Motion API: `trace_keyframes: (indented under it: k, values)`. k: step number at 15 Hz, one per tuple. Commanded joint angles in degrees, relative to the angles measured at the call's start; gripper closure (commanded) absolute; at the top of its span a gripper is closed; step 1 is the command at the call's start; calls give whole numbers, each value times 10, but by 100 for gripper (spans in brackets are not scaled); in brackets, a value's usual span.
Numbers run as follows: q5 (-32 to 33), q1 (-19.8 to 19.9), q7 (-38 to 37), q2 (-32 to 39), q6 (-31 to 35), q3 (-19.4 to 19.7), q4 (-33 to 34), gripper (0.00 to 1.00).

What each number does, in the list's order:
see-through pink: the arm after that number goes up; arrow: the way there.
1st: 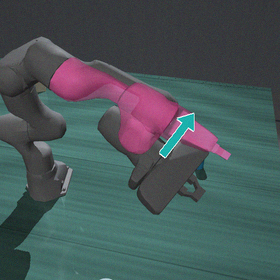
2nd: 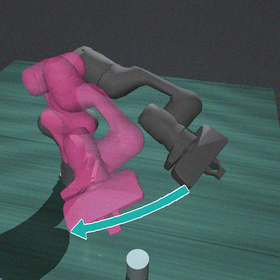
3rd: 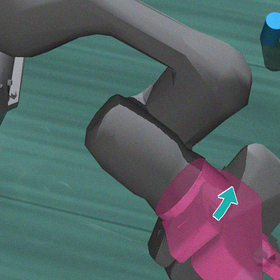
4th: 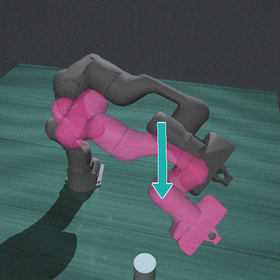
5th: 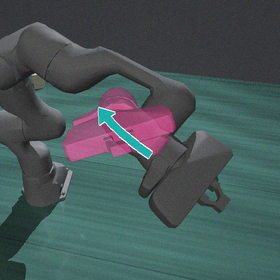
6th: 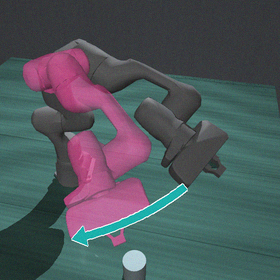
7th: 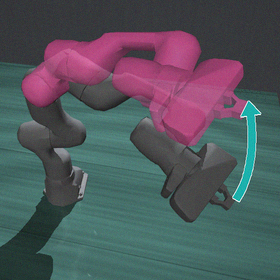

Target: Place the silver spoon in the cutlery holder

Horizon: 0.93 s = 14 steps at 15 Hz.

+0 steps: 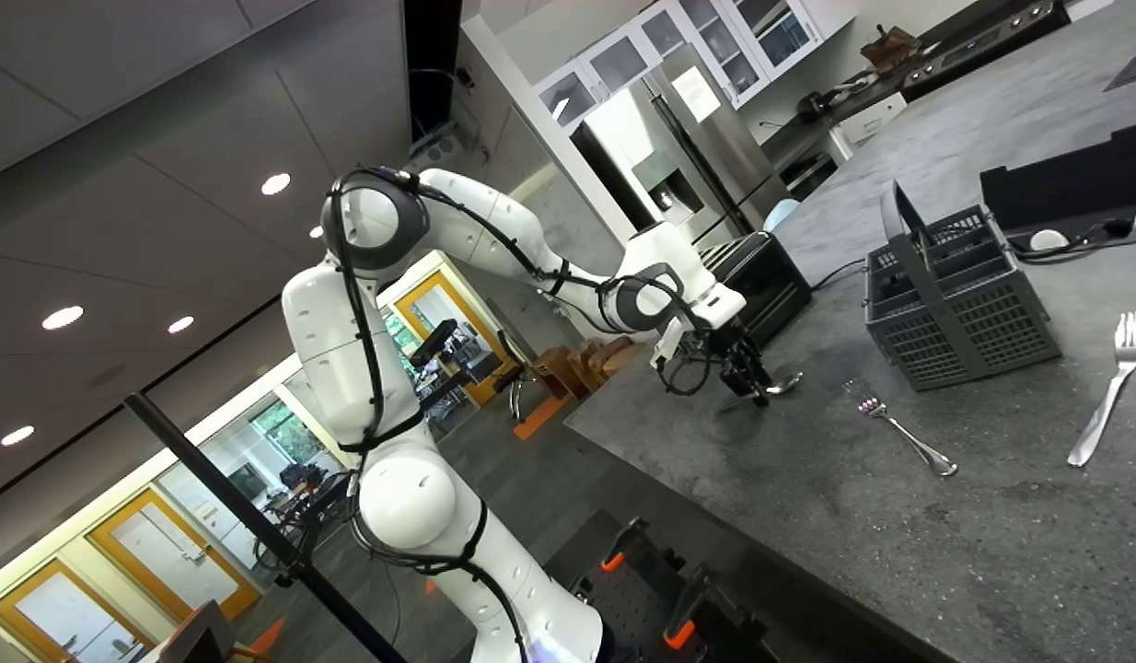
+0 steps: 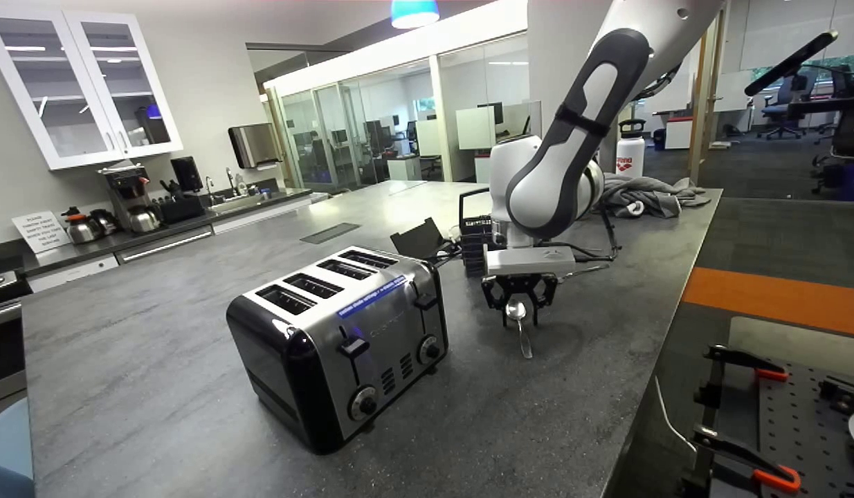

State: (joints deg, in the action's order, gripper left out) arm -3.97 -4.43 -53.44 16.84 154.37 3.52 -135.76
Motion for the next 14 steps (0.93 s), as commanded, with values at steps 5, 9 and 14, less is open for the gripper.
trace_keyframes:
  k: [5,9,14]
  values:
    - [6,-20,-25,7,8,19,11,99]
    - [21,-27,-41,-13,1,25,-1,98]
    - [112,-49,-90,-86,4,56,-26,98]
